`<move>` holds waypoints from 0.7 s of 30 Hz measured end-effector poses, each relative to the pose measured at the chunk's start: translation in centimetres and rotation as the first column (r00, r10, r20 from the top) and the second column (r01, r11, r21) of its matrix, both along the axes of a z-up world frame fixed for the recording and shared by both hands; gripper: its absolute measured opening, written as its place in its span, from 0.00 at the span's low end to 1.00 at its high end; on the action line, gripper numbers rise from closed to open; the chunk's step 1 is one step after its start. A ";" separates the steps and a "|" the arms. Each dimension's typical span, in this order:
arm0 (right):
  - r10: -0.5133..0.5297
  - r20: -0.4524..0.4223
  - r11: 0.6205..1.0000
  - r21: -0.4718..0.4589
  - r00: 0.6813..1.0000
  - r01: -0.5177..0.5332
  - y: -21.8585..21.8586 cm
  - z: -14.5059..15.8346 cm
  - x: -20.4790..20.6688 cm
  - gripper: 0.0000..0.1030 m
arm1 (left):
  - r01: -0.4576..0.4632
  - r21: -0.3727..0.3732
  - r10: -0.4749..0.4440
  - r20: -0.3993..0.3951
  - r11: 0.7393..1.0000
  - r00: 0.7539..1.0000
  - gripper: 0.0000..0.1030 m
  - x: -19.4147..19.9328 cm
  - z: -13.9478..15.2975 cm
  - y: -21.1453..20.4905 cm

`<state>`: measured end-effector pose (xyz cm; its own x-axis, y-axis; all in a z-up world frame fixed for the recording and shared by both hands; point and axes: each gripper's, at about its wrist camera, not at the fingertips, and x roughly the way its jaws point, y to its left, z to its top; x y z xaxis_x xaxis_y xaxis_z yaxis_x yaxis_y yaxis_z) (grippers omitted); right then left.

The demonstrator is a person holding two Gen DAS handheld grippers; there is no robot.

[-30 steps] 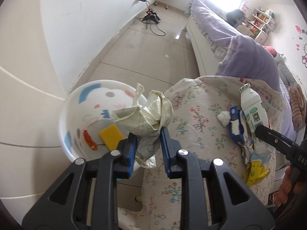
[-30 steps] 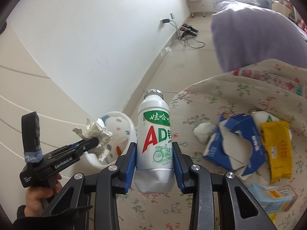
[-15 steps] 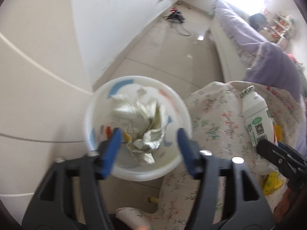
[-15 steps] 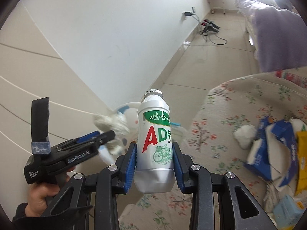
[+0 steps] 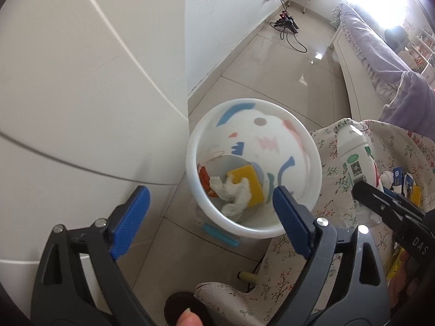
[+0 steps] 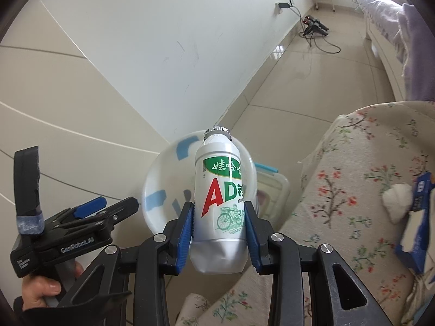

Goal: Collect trash
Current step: 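Move the AD bottle over the bin and open the right tool, then return the right tool to the pile and grasp the yellow wrapper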

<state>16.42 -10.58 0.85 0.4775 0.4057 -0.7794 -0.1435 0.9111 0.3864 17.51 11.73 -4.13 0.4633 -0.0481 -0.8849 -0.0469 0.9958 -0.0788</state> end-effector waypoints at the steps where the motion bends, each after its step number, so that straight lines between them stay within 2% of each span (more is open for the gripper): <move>1: 0.004 -0.003 1.000 0.005 1.000 -0.004 0.1 -0.3 0.2 0.35 | 0.000 0.003 0.000 0.000 1.000 1.000 0.89 0.0 0.0 0.0; 7: 0.043 0.008 0.998 0.051 0.999 -0.044 1.0 -1.6 1.5 0.36 | -0.003 0.010 0.003 -0.004 1.000 1.000 0.89 0.0 0.0 0.4; 8: 0.042 0.014 0.997 0.057 0.999 -0.043 1.1 -1.6 1.5 0.39 | -0.003 0.013 0.003 -0.005 1.000 1.000 0.89 0.1 -0.1 0.4; 9: 0.032 0.009 0.998 0.058 0.999 -0.032 1.1 -1.7 1.6 0.58 | -0.003 0.014 0.003 -0.007 1.000 1.000 0.89 0.1 -0.1 0.5; 11: 0.003 0.011 0.997 0.073 1.000 -0.004 0.9 -1.3 1.7 0.74 | -0.004 0.011 0.004 -0.007 1.000 1.000 0.89 0.2 0.0 0.6; 21: -0.041 0.039 0.999 0.030 0.998 0.040 -0.9 0.2 0.4 0.74 | -0.002 0.002 0.002 0.005 1.000 1.000 0.90 -0.1 0.2 0.7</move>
<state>16.81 -11.49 1.03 0.5239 0.4075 -0.7480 -0.1222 0.9050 0.4074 17.39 12.45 -3.96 0.4675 -0.0451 -0.8829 -0.0484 0.9959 -0.0765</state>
